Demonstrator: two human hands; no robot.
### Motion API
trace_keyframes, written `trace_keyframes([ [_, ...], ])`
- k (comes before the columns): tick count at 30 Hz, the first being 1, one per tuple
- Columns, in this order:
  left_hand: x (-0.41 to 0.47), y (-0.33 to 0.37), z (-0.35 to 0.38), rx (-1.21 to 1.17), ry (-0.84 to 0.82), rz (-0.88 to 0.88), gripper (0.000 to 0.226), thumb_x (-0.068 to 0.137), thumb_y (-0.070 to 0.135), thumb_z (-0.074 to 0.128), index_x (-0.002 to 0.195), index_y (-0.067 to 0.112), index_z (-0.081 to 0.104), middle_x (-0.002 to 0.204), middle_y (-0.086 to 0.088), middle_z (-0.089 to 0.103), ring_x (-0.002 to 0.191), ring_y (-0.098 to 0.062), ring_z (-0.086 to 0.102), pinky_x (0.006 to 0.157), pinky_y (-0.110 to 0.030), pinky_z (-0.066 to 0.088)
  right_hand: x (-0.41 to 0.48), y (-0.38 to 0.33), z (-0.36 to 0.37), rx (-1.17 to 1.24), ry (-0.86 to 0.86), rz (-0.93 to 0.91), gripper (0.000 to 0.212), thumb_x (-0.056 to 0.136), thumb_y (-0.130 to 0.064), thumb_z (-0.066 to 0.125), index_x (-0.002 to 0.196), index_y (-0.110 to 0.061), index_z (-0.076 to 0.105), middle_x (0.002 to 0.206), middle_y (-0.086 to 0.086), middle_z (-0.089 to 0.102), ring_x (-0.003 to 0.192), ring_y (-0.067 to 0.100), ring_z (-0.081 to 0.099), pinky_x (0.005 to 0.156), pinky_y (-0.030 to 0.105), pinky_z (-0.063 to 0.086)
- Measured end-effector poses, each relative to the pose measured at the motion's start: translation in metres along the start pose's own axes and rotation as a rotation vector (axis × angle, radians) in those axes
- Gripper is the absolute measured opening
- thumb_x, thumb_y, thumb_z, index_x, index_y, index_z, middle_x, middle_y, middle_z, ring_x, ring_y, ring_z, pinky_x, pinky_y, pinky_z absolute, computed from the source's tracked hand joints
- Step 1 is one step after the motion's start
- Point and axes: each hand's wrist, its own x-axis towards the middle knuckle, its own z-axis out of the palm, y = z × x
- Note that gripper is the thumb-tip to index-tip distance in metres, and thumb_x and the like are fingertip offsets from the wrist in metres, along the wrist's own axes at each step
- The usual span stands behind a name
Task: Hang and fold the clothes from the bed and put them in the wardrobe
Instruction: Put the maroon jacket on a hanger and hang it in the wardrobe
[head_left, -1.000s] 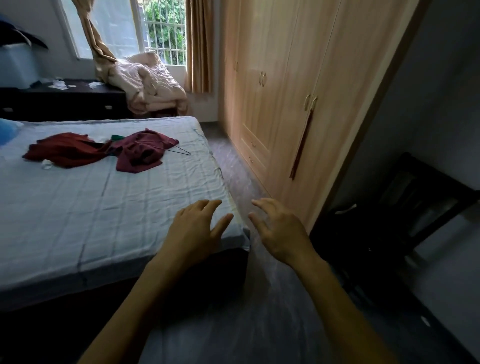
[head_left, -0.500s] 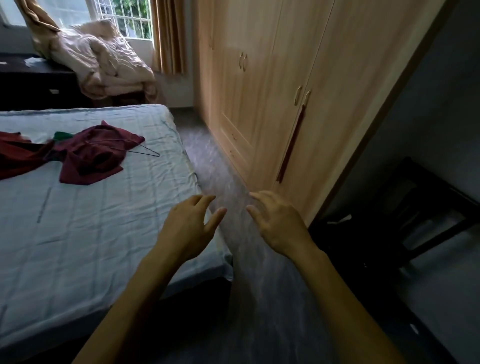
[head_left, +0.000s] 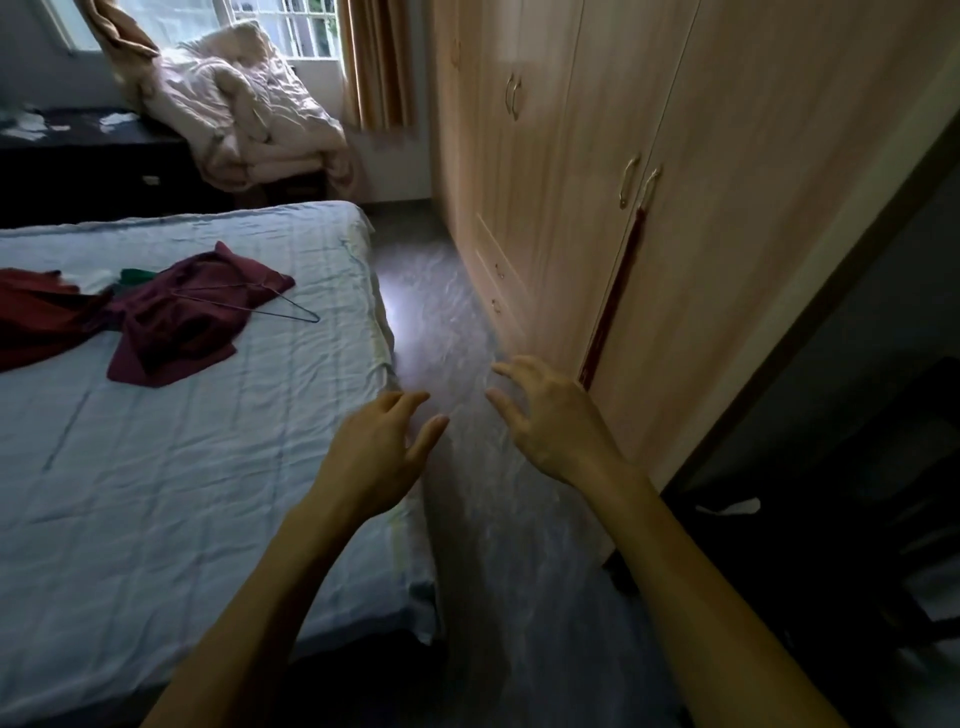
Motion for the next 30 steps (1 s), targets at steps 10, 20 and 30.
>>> trace_keyframes([
  [10, 0.135, 0.016, 0.015, 0.000, 0.096, -0.122, 0.056, 0.093, 0.051, 0.037, 0.137, 0.019, 0.045, 0.138, -0.007, 0.049, 0.124, -0.022, 0.047, 0.101, -0.036, 0.038, 0.137, 0.078, 0.009, 0.032, -0.127, -0.129, 0.042, 0.098, -0.040, 0.044, 0.135, -0.021, 0.049, 0.137, 0.002, 0.050, 0.124, 0.020, 0.046, 0.104, 0.039, 0.038],
  [20, 0.313, -0.041, 0.015, -0.097, 0.209, -0.212, 0.063, 0.091, 0.058, 0.031, 0.136, 0.018, 0.048, 0.136, -0.008, 0.052, 0.121, -0.024, 0.049, 0.103, -0.040, 0.037, 0.329, 0.118, 0.036, -0.046, -0.200, -0.204, 0.042, 0.097, -0.044, 0.042, 0.134, -0.024, 0.049, 0.137, -0.002, 0.049, 0.125, 0.015, 0.045, 0.104, 0.040, 0.039],
  [30, 0.424, -0.125, -0.010, -0.084, 0.302, -0.386, 0.059, 0.092, 0.058, 0.031, 0.134, 0.020, 0.050, 0.134, -0.003, 0.053, 0.123, -0.019, 0.047, 0.104, -0.038, 0.036, 0.494, 0.090, 0.088, 0.011, -0.277, -0.397, 0.038, 0.098, -0.037, 0.046, 0.131, -0.021, 0.053, 0.134, 0.000, 0.054, 0.121, 0.016, 0.048, 0.102, 0.029, 0.035],
])
